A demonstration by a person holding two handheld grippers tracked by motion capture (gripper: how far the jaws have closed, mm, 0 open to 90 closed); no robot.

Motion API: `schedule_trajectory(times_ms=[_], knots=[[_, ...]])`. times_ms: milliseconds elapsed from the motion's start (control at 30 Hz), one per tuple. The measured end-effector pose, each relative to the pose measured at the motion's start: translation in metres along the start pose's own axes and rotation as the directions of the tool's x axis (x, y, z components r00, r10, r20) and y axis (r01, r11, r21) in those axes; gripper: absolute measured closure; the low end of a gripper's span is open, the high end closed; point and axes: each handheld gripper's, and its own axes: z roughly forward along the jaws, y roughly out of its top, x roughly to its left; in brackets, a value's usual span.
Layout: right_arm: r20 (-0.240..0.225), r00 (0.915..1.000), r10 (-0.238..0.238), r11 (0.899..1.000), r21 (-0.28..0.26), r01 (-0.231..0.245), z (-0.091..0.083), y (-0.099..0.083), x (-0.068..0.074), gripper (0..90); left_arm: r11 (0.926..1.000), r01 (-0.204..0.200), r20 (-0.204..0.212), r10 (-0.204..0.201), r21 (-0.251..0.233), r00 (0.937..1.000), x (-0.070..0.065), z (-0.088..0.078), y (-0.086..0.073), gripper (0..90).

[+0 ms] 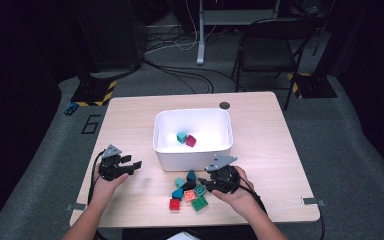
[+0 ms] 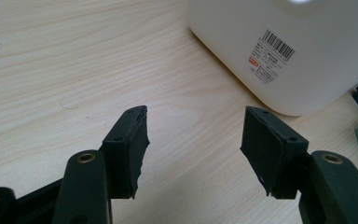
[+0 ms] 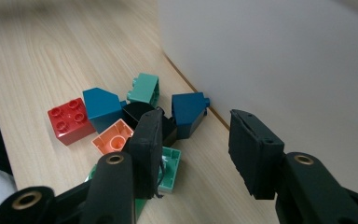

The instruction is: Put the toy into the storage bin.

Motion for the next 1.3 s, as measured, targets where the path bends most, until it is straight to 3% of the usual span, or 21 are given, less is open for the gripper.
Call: schedule_trajectory(times_ms=[300, 500, 833, 933, 1300], knots=[[-0.03, 0.999, 0.032, 0.999, 0.028, -0.032, 0.017, -0.014, 0.005, 54.1, 1.0, 0.002, 0.001, -0.002, -0.004, 1.0, 0.0, 0.0, 0.0, 40.4], [-0.047, 0.9988, 0.01, 0.999, 0.051, -0.008, 0.028, -0.018, 0.011, 53.3, 1.0, 0.002, 0.001, -0.002, -0.005, 1.0, 0.0, 0.0, 0.0, 40.4], [-0.069, 0.9975, 0.013, 0.996, 0.087, -0.007, 0.038, -0.022, 0.017, 52.4, 1.0, 0.002, 0.001, -0.002, -0.006, 1.0, 0.0, 0.0, 0.0, 40.4], [-0.064, 0.9979, 0.002, 0.995, 0.101, 0.004, 0.041, -0.023, 0.016, 52.8, 1.0, 0.003, 0.001, -0.003, -0.007, 1.0, 0.0, 0.0, 0.0, 40.4], [-0.056, 0.9977, 0.037, 0.992, 0.126, -0.03, 0.043, -0.03, 0.006, 54.2, 1.0, 0.001, 0.003, -0.001, -0.004, 1.0, 0.0, 0.0, 0.0, 40.4]])
